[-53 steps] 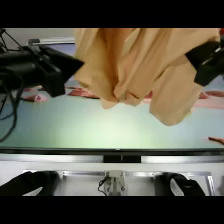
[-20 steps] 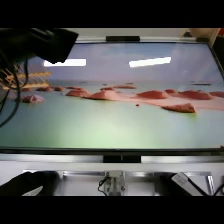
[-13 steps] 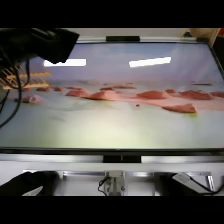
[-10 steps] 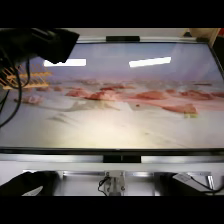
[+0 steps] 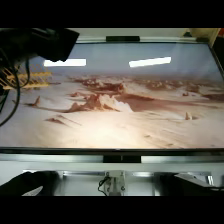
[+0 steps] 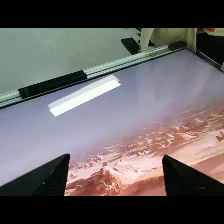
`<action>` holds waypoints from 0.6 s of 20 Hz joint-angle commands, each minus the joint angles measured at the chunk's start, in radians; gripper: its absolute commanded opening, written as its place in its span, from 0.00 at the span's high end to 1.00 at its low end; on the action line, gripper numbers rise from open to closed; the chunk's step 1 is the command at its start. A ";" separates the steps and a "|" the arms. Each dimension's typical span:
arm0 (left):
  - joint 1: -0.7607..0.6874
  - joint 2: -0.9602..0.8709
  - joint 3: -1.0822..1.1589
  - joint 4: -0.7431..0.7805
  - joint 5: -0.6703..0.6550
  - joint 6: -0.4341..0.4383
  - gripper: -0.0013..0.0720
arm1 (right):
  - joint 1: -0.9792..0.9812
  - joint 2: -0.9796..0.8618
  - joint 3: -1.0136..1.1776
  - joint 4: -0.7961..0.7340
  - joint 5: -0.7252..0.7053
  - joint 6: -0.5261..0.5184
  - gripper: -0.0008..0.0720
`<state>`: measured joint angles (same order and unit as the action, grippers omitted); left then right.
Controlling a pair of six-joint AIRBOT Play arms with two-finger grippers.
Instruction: Fold the shirts.
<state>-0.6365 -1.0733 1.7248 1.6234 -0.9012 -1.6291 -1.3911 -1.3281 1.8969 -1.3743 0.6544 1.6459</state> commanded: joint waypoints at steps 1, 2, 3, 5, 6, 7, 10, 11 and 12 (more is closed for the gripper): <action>0.000 0.000 0.001 0.000 0.000 -0.007 0.06 | -0.089 0.009 0.001 0.067 0.027 0.002 0.92; 0.000 0.000 0.001 0.000 0.000 -0.007 0.06 | -0.121 0.019 0.001 0.069 0.043 -0.002 0.92; 0.000 0.000 0.001 0.000 0.000 -0.007 0.06 | -0.154 0.029 0.001 0.085 0.058 -0.002 0.92; 0.000 0.000 0.001 0.001 0.000 -0.006 0.06 | -0.213 0.040 0.001 0.166 0.096 -0.013 0.91; 0.000 0.000 0.001 0.001 0.000 -0.006 0.06 | -0.235 0.047 0.001 0.203 0.115 -0.042 0.88; 0.001 0.000 0.001 0.001 0.000 -0.003 0.06 | -0.247 0.056 0.001 0.224 0.135 -0.076 0.62; 0.000 -0.005 0.001 0.010 0.000 -0.003 0.06 | -0.248 0.093 0.001 0.205 0.284 -0.093 0.36; 0.001 -0.009 0.001 0.019 0.000 -0.003 0.06 | -0.248 0.111 0.001 0.197 0.340 -0.092 0.36; 0.001 -0.015 0.001 0.035 0.000 0.000 0.06 | -0.248 0.132 0.001 0.178 0.396 -0.086 0.36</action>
<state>-0.6369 -1.0801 1.7252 1.6337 -0.9012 -1.6348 -1.6268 -1.2362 1.8977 -1.1896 0.8928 1.5742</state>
